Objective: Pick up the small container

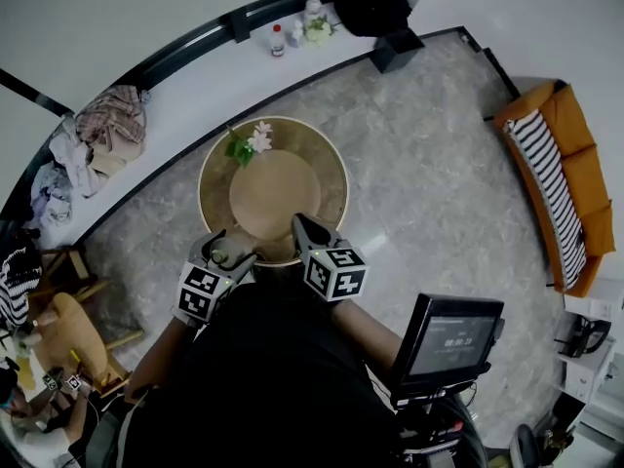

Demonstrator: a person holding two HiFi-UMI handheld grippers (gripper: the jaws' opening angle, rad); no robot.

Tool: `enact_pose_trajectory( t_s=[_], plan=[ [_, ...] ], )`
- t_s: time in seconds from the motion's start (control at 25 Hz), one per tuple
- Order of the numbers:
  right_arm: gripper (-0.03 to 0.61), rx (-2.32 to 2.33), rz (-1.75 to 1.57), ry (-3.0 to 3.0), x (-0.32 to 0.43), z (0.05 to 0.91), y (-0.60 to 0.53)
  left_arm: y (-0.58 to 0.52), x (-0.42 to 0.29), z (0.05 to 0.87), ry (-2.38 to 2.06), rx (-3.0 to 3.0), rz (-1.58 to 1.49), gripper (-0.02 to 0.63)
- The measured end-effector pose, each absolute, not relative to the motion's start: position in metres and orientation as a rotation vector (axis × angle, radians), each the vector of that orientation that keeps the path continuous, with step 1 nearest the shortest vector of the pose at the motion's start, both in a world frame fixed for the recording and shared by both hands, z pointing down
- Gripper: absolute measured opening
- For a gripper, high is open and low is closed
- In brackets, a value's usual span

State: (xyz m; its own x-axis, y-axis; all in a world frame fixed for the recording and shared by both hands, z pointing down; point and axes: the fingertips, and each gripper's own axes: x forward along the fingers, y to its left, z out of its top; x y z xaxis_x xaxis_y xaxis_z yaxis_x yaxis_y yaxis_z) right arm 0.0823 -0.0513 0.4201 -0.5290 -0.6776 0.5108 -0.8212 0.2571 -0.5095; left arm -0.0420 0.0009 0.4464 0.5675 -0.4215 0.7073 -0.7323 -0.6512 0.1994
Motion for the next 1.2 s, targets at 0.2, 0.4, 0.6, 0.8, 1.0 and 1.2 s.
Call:
enact_pose_trajectory(
  t_s=[0.2,0.4,0.6,0.8,1.0,1.2],
  plan=[
    [-0.005,1.442,1.138,-2.320,0.089,0.418,-0.048,0.006,-0.041,0.450,-0.908,2.314,0.874,0.341],
    [-0.005,1.453,1.145,-2.309,0.089,0.422,-0.054,0.000,-0.042,0.454,-0.896,2.312,0.874,0.341],
    [-0.005,1.445,1.163,-2.296,0.092,0.430,-0.044,0.007,-0.038,0.461,-0.896,2.301,0.874,0.341],
    [-0.005,1.433,1.160,-2.288,0.092,0.434,-0.037,0.011,-0.038,0.464,-0.891,2.292,0.883,0.341],
    [-0.005,1.418,1.145,-2.292,0.091,0.434,-0.034,0.013,-0.038,0.467,-0.891,2.282,0.882,0.341],
    [-0.005,1.416,1.135,-2.296,0.090,0.433,-0.033,0.013,-0.037,0.466,-0.890,2.283,0.878,0.341]
  ],
)
